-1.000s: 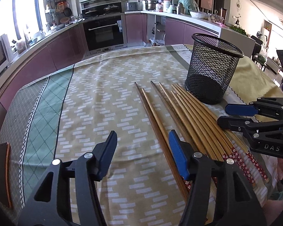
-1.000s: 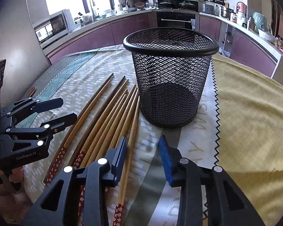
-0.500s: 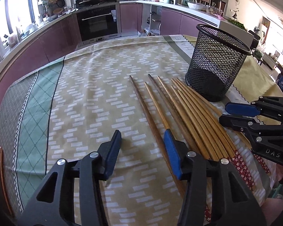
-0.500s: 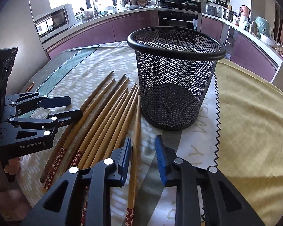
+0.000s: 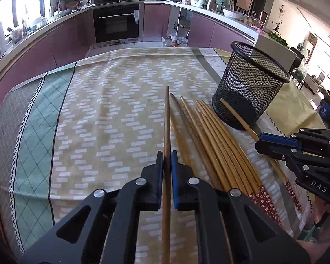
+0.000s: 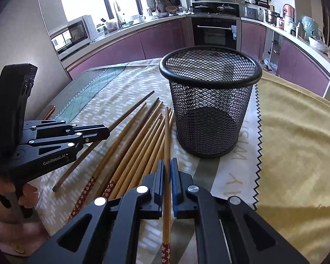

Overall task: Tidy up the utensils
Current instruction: 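Lift the left tool's chopstick upright over the mesh cup while the right tool carries its own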

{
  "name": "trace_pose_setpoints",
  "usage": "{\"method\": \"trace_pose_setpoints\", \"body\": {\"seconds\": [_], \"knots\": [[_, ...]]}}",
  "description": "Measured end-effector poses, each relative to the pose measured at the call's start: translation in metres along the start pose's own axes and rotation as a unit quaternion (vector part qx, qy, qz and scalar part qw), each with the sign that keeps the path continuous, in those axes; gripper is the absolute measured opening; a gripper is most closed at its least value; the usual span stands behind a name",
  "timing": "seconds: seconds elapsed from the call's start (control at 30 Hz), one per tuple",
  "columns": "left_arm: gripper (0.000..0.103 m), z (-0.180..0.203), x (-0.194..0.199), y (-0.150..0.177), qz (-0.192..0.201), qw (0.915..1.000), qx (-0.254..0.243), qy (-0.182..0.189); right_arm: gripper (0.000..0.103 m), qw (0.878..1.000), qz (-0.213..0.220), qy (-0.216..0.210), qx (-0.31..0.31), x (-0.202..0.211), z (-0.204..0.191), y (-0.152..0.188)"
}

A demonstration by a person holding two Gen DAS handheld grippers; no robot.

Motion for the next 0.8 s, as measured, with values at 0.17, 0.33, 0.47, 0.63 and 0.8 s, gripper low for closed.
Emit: {"method": "trace_pose_setpoints", "body": {"seconds": [0.17, 0.33, 0.47, 0.63, 0.8], "knots": [[0.007, 0.005, 0.041, 0.001, 0.035, 0.9987, -0.020, 0.030, 0.006, 0.998, 0.048, -0.030, 0.001, 0.035, 0.003, -0.002], [0.007, 0.011, 0.090, -0.003, 0.082, 0.9940, -0.038, 0.063, 0.006, 0.994, 0.100, -0.052, -0.005, 0.071, 0.008, -0.006], [0.007, 0.015, 0.127, -0.007, 0.118, 0.9882, -0.049, 0.085, 0.006, 0.989, 0.136, -0.061, -0.003, 0.094, 0.013, -0.011], [0.007, 0.023, 0.165, -0.019, 0.163, 0.9796, -0.059, 0.102, 0.006, 0.982, 0.176, -0.066, 0.001, 0.119, 0.018, -0.024], [0.007, 0.038, 0.192, -0.045, 0.204, 0.9703, -0.062, 0.114, 0.006, 0.976, 0.208, -0.064, 0.006, 0.147, 0.027, -0.044]]}}
Point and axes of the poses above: each gripper's, at about its wrist camera, not at the fingertips, and x roughly against the way its jaws point, z to its right, y to its underside, the point moved 1 cm from there along -x, roughly the way its jaws point, and after that the axes turned 11 degrees about -z, right-handed, at the moved point
